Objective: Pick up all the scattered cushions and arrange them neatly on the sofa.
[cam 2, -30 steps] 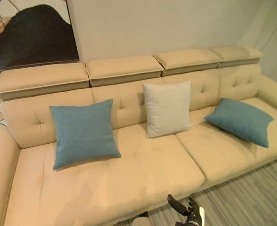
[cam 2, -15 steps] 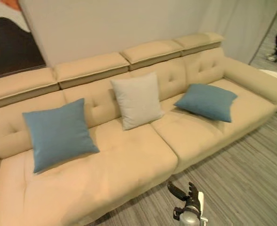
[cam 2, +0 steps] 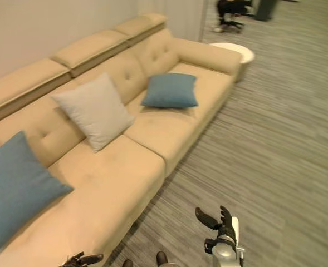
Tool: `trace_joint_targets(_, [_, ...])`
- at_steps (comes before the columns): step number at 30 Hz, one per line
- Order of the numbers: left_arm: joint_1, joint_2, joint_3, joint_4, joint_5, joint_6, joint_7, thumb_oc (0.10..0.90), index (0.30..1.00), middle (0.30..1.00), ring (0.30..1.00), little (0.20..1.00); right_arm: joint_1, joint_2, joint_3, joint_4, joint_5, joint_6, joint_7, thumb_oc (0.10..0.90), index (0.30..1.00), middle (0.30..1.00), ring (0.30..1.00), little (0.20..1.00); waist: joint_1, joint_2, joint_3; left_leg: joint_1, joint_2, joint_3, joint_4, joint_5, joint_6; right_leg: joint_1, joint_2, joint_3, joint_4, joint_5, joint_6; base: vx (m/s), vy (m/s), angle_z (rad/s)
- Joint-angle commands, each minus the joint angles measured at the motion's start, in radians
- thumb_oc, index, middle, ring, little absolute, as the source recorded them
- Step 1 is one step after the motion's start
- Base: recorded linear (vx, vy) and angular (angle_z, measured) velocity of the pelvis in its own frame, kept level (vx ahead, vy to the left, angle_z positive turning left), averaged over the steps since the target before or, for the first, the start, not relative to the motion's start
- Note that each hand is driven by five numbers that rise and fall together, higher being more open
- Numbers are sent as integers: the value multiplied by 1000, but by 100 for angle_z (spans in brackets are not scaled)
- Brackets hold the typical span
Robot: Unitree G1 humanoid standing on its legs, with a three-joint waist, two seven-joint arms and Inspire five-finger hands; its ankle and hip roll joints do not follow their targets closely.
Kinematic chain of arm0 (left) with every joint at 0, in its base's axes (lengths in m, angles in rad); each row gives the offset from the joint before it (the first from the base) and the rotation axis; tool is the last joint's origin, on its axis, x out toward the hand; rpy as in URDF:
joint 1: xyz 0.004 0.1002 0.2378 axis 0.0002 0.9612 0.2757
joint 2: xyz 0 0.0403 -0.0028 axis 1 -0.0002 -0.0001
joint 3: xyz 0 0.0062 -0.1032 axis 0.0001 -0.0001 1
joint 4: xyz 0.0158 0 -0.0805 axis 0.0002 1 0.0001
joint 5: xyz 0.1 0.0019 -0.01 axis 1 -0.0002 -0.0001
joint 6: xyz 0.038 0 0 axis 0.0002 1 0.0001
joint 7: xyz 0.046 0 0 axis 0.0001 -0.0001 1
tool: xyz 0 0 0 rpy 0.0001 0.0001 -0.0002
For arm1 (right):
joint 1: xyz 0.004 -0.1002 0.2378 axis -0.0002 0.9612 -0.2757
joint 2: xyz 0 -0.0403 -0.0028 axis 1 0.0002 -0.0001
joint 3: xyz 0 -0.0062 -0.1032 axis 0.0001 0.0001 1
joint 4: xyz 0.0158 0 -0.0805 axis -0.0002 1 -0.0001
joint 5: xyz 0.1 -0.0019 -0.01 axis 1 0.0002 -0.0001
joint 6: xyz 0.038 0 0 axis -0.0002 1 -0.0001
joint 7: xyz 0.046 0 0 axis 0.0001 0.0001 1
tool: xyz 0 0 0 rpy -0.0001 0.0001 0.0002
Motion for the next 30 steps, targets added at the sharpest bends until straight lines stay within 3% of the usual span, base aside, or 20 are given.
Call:
trace_joint_targets(1, [-16, -20, -16, 47, 72, -19, -14, 800, 900, 900, 900, 900, -28, -32, -11, -75, -21, -58, -11, 800, 900, 900, 900, 900, 4, -8, -20, -23, 13, 25, 85, -86, -52, 75, -5, -27, -18, -54, 64, 18, 61, -74])
trace_joint_targets(3, [-21, -18, -32, 48, 114, -15, -4, 800, 900, 900, 900, 900, -9, -28, -3, -84, -33, -52, -2, 800, 900, 900, 900, 900, -17, 8, -20, -7, 18, 55, 58, -82, -41, 53, 3, -10, 16, -62, 73, -38, 76, -75])
trace_joint_targets(4, [-40, -13, -44, 33, 123, -25, 5, 800, 900, 900, 900, 900, -7, -21, 6, -87, -43, -48, -5, 800, 900, 900, 900, 900, -29, 23, 5, 0, 29, 108, 42, -85, -27, 5, 7, -14, 74, -78, 82, -125, 48, -68])
trace_joint_targets(10, [-58, 7, -65, -2, 152, -37, 7, 800, 900, 900, 900, 900, -5, 9, -4, -74, -49, -53, -2, 800, 900, 900, 900, 900, -29, 64, 17, 23, 91, 301, 27, -104, -32, -43, -169, -395, 95, -75, 81, -18, -41, -119])
trace_joint_targets(13, [-56, 10, -71, -9, 176, -35, -2, 800, 900, 900, 900, 900, 9, 6, -11, -83, -57, -49, -2, 800, 900, 900, 900, 900, -34, 72, 14, 40, 112, 389, 35, -121, -38, -31, -241, -509, 73, -58, 89, 33, -96, -114])
trace_joint_targets(18, [-43, 11, -61, 1, 199, -37, 9, 800, 900, 900, 900, 900, 12, -10, -28, -94, -70, -38, 3, 800, 900, 900, 900, 900, -47, 105, 17, 81, 164, 489, 23, -124, -75, -59, -346, -523, 42, 22, 142, 89, -192, -67])
trace_joint_targets(21, [-45, 16, -62, 8, 216, -38, 19, 800, 900, 900, 900, 900, 19, -19, -26, -109, -79, -34, 7, 800, 900, 900, 900, 900, -56, 117, 24, 122, 203, 500, 29, -152, -107, -58, -387, -523, 4, 29, 170, 241, -294, -54])
trace_joint_targets(22, [-45, 16, -62, 9, 217, -39, 19, 800, 900, 900, 900, 900, 20, -19, -26, -111, -79, -33, 8, 800, 900, 900, 900, 900, -55, 118, 27, 125, 204, 502, 29, -152, -108, -55, -386, -522, 3, 29, 170, 149, -422, -53])
trace_joint_targets(24, [-46, 22, -75, 12, 253, -44, 33, 800, 900, 900, 900, 900, 43, -20, -14, -141, -88, -34, 18, 800, 900, 900, 900, 900, -74, 104, 23, 132, 265, 506, 61, -98, -141, -54, -333, -460, -12, 26, 163, 174, -533, -30])
trace_joint_targets(25, [-44, 23, -74, 9, 245, -51, 30, 800, 900, 900, 900, 900, 47, -22, -9, -136, -86, -38, 23, 800, 900, 900, 900, 900, -75, 107, 21, 114, 312, 493, 116, -36, -155, -50, -294, -448, -9, 19, 148, 209, -516, -8])
trace_joint_targets(26, [-40, 24, -66, 5, 227, -55, 22, 800, 900, 900, 900, 900, 54, -26, -6, -131, -86, -39, 26, 800, 900, 900, 900, 900, -70, 104, 22, 89, 353, 482, 192, 19, -149, -35, -256, -442, -10, 9, 126, 146, -366, -7])
trace_joint_targets(27, [-40, 24, -66, 5, 227, -55, 22, 800, 900, 900, 900, 900, 54, -26, -6, -131, -86, -40, 26, 800, 900, 900, 900, 900, -71, 106, 22, 86, 356, 480, 194, 18, -151, -35, -254, -444, -11, 9, 125, 130, -431, -27])
trace_joint_targets(29, [-36, 29, -42, -14, 165, -59, -1, 800, 900, 900, 900, 900, 74, -31, 3, -148, -90, -37, 38, 800, 900, 900, 900, 900, -46, 82, 42, -10, 421, 396, 429, 141, -124, 19, -183, -443, -25, -16, 56, 135, -547, -26])
trace_joint_targets(30, [-39, 26, -40, -25, 150, -53, -8, 800, 900, 900, 900, 900, 75, -41, 4, -159, -92, -34, 39, 800, 900, 900, 900, 900, -32, 69, 58, -53, 420, 364, 519, 153, -104, 41, -169, -441, -33, -27, 31, 158, -582, -24])
